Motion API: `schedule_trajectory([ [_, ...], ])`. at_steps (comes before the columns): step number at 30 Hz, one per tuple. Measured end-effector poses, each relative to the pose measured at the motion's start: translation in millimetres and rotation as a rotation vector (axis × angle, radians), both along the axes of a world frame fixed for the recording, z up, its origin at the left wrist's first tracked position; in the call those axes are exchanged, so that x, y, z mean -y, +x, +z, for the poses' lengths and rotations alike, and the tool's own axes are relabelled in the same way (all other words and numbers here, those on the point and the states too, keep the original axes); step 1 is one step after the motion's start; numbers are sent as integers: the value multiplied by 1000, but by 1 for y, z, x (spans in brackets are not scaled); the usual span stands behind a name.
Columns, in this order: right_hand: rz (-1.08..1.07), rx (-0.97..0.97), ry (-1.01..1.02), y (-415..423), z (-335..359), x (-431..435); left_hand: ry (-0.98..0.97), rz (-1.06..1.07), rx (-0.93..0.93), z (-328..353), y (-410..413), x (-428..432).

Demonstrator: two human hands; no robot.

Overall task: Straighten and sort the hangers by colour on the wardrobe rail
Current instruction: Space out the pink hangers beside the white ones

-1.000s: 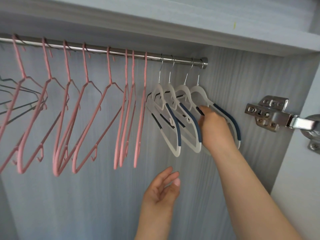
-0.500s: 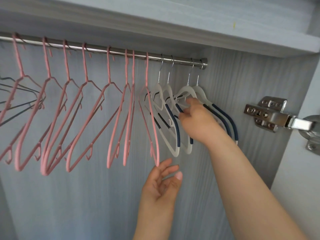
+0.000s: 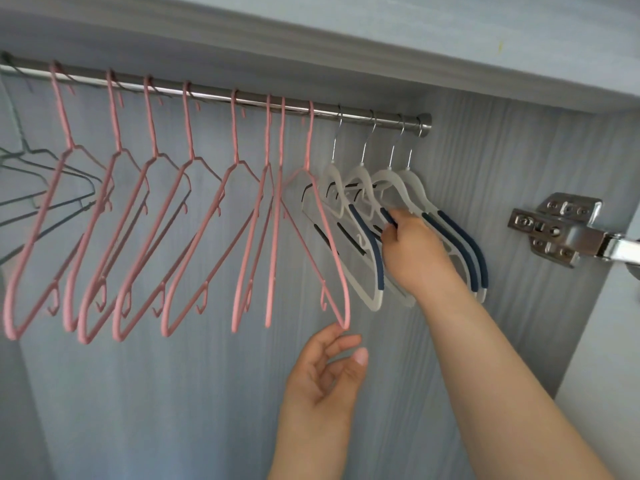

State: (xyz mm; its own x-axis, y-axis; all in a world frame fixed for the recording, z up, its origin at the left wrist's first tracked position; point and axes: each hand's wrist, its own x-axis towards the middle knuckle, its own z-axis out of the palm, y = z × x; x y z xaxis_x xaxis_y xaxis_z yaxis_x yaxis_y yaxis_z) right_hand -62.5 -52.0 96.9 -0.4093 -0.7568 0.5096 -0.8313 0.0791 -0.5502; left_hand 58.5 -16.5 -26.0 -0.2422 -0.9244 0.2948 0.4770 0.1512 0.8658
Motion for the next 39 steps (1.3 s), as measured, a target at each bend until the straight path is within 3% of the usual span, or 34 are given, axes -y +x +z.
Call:
schedule_trajectory([
  [3,-91,-215,-168,0,-1,-6,-7,1,-12,5,-1,0],
  [6,16,-213,-380,11,11,-23,-1,1,-9,7,-3,0],
  [11,115,-161,-68,33,17,-24,70,-33,-56,9,-9,4],
  [16,190,81,109,39,7,-8,95,-50,-103,14,-4,4],
  [19,194,157,92,37,1,-3,102,-36,-141,10,0,6],
  [31,59,-48,46,37,-7,1,22,-25,-150,12,6,-2],
  [35,-74,-322,-215,40,-7,-11,-11,-65,-100,13,7,0],
  [37,-8,-321,-319,48,-3,-20,-53,-89,-50,12,9,2],
  [39,81,-316,-282,58,-2,-25,-65,-115,-20,11,13,5],
])
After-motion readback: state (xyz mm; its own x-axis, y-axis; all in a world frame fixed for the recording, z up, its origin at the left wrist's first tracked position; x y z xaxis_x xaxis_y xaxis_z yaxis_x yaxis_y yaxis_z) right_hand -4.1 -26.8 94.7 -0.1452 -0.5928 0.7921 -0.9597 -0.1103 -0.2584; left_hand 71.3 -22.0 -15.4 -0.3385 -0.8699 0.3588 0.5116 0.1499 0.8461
